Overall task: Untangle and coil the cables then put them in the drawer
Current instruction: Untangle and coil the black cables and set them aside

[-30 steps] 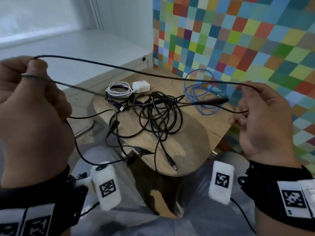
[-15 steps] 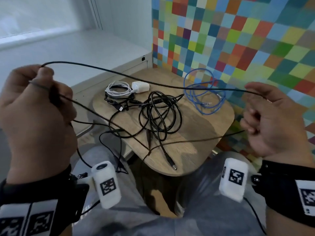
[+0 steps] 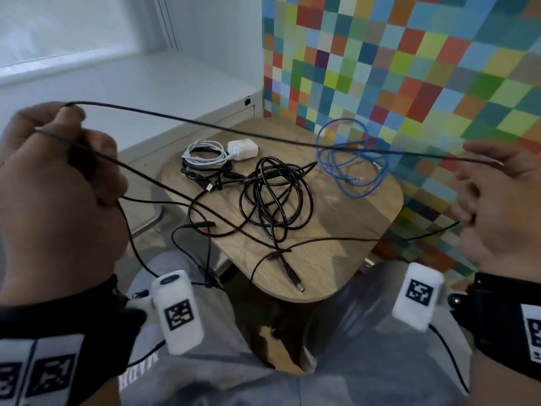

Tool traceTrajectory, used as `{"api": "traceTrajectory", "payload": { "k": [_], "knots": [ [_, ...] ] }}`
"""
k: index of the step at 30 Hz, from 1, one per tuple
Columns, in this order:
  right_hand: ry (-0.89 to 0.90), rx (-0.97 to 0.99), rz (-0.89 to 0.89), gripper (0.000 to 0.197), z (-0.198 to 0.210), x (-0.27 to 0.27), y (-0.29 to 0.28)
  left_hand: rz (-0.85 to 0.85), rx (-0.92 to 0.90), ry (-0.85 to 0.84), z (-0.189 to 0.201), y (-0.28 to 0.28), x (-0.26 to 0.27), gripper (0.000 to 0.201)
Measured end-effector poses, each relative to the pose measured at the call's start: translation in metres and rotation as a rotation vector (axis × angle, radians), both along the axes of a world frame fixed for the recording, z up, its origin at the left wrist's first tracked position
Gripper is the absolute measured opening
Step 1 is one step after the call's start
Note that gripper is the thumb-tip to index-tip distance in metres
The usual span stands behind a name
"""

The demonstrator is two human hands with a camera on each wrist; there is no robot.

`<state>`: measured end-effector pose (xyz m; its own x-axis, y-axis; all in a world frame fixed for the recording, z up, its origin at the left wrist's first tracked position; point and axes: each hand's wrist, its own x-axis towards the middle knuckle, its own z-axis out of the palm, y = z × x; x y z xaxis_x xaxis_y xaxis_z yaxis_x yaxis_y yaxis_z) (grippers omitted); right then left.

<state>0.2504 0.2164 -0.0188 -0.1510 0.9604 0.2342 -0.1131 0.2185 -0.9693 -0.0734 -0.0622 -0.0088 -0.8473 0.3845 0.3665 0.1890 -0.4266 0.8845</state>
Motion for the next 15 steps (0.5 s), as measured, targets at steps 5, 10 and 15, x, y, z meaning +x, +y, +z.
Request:
{"api": "traceTrajectory", "payload": {
  "k": [5, 10, 15],
  "knots": [
    [0.100, -0.173, 0.172, 0.015, 0.005, 0.007, 0.010, -0.033, 0.054, -0.126, 0.016, 0.008, -0.004, 0.016],
    [-0.420, 0.239, -0.066, 0.021, 0.016, -0.008, 0.015, -0.033, -0.009, -0.139, 0.032, 0.036, 0.017, 0.012],
    [-0.601, 0.320, 0.240, 0.048, 0.035, -0.035, -0.005, -0.016, -0.111, -0.002, 0.041, 0.056, 0.044, 0.013]
  ]
}}
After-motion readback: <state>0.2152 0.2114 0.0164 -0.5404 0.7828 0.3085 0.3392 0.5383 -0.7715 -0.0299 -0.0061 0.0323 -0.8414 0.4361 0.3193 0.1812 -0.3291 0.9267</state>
